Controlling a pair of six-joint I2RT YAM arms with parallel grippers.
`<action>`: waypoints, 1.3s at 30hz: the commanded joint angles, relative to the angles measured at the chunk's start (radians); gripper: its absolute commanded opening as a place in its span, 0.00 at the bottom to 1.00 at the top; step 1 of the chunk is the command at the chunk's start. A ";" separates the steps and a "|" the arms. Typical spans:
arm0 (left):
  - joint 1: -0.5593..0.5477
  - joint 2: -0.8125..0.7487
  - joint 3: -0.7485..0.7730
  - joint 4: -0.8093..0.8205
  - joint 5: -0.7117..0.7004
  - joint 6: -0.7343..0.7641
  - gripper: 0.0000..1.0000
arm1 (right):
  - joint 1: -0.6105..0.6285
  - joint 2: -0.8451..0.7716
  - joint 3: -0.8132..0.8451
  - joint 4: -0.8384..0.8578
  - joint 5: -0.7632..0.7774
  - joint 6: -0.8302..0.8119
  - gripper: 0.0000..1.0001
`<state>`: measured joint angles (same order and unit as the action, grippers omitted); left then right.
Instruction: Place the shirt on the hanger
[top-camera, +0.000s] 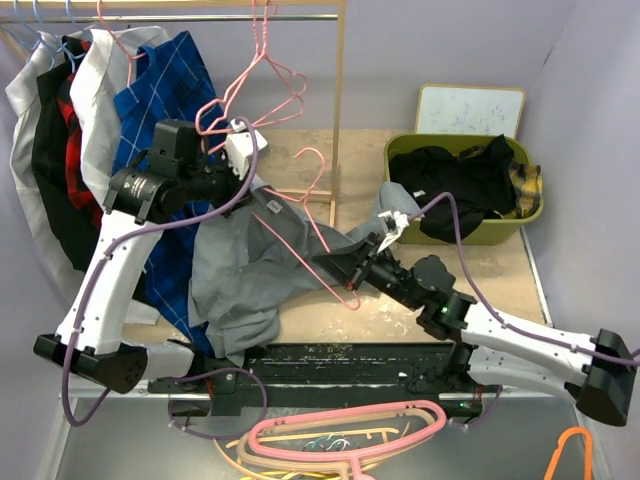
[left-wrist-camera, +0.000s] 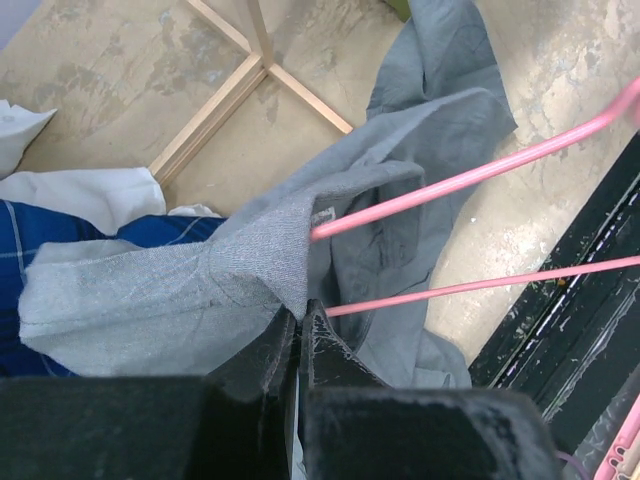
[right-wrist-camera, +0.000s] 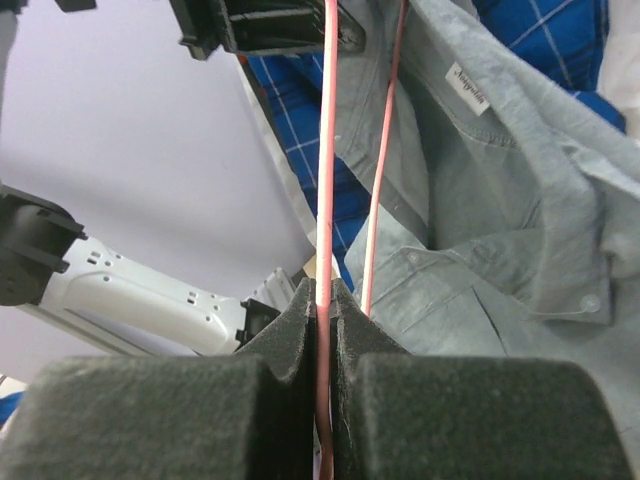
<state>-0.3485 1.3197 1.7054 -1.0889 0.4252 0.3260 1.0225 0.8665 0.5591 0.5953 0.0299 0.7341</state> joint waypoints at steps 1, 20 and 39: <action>0.014 -0.050 -0.049 0.029 0.060 0.007 0.00 | 0.029 0.110 0.008 0.243 -0.021 0.020 0.00; 0.030 -0.111 -0.231 0.104 0.078 0.006 0.05 | 0.040 0.404 0.022 0.411 0.041 -0.040 0.00; 0.116 -0.167 -0.331 0.102 0.018 0.206 1.00 | 0.027 0.506 -0.130 0.674 -0.011 -0.227 0.00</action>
<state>-0.3073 1.2125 1.3514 -1.0321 0.4397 0.4473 1.0534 1.3766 0.4450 1.1019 0.0311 0.5949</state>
